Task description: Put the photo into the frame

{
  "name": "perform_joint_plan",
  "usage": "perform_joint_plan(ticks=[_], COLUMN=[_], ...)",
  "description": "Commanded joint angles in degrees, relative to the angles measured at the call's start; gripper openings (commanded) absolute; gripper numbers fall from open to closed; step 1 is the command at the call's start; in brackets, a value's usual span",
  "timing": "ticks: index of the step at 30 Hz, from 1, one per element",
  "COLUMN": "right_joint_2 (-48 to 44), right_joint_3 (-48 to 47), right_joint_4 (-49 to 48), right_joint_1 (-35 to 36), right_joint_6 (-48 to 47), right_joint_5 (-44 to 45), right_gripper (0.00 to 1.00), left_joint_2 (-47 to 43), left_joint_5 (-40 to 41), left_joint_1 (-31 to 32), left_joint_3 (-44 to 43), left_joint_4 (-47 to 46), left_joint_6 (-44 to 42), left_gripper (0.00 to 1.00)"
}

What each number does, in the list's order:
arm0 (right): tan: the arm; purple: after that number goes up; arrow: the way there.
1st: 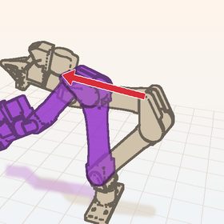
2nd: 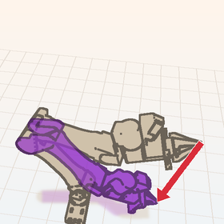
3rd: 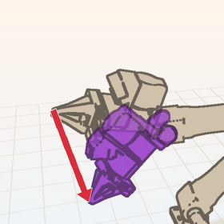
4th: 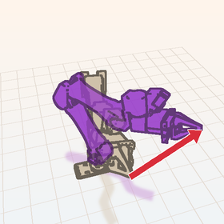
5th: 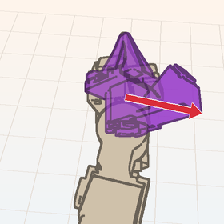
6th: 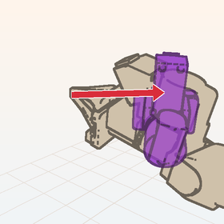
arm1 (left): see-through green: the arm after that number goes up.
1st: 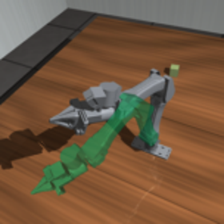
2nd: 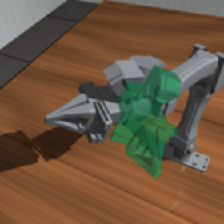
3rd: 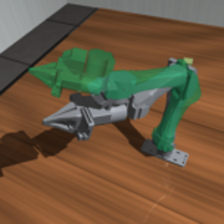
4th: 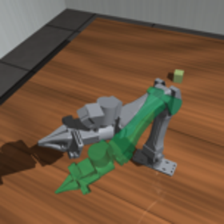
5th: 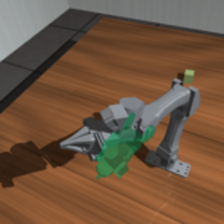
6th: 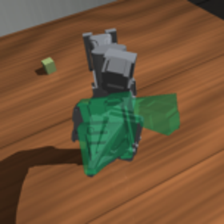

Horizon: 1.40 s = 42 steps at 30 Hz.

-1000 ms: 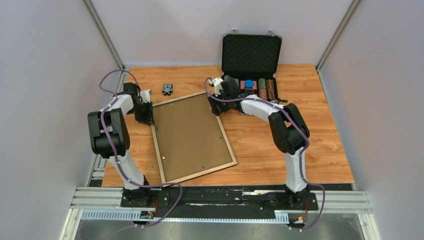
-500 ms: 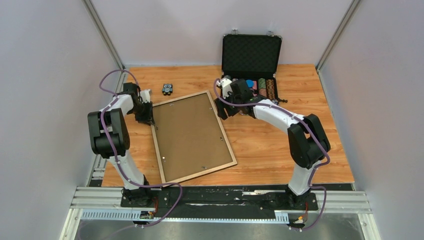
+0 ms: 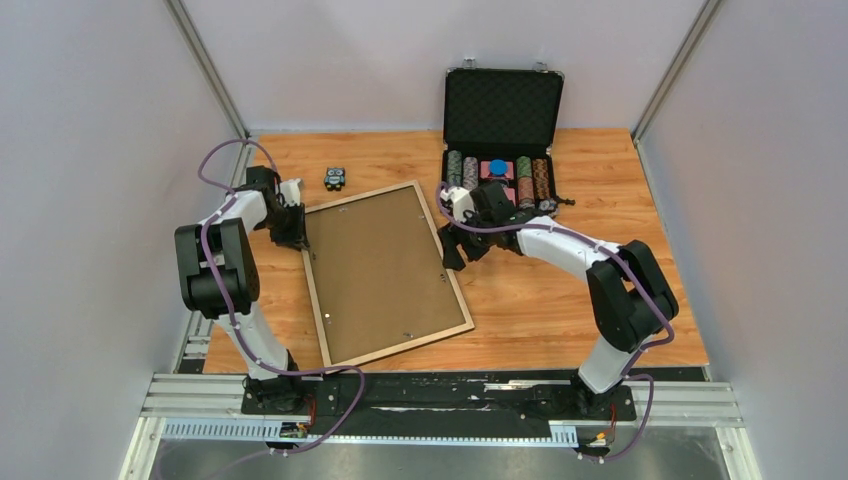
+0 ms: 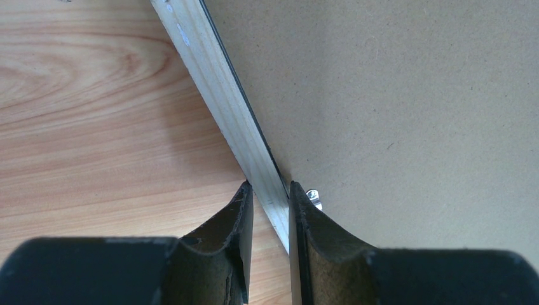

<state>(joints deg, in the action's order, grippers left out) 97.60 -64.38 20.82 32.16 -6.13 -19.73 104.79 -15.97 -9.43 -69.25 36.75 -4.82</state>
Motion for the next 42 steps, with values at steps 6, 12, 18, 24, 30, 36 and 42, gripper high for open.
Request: perform_joint_plan(ticks=[6,12,18,24,30,36,42], right_joint_2=[0.71,2.13,4.29,5.98,7.04,8.13,8.34], right_joint_3=[2.66,2.73,1.84,0.63,-0.10,-0.97,-0.84], right_joint_4=[-0.91,-1.67,-2.07,-2.54,-2.59,-2.62,-2.58], right_joint_1=[1.90,3.96,4.91,5.01,5.23,5.73,6.16], right_joint_6=[1.07,1.30,1.86,2.75,3.61,4.17,3.72], right_joint_5=[-2.44,-0.34,3.19,4.47,4.52,5.00,6.73], right_gripper=[0.72,0.73,0.69,0.65,0.63,0.61,0.57], left_joint_2=[-1.52,-1.39,-1.61,-1.51,-1.51,-1.51,-1.52], left_joint_5=[-1.63,-1.66,-1.75,-1.75,-1.70,-1.67,-1.59], left_joint_1=[0.10,0.11,0.04,0.14,0.15,0.09,0.09], left_joint_3=[0.70,0.83,1.12,1.22,1.11,1.03,1.12], left_joint_4=[-1.77,-1.84,-1.94,-1.95,-1.87,-1.86,-1.88], left_joint_6=[-2.71,-2.75,-2.89,-2.97,-2.96,-3.01,-3.13], left_gripper=[0.21,0.21,0.21,0.21,0.21,0.21,0.21])
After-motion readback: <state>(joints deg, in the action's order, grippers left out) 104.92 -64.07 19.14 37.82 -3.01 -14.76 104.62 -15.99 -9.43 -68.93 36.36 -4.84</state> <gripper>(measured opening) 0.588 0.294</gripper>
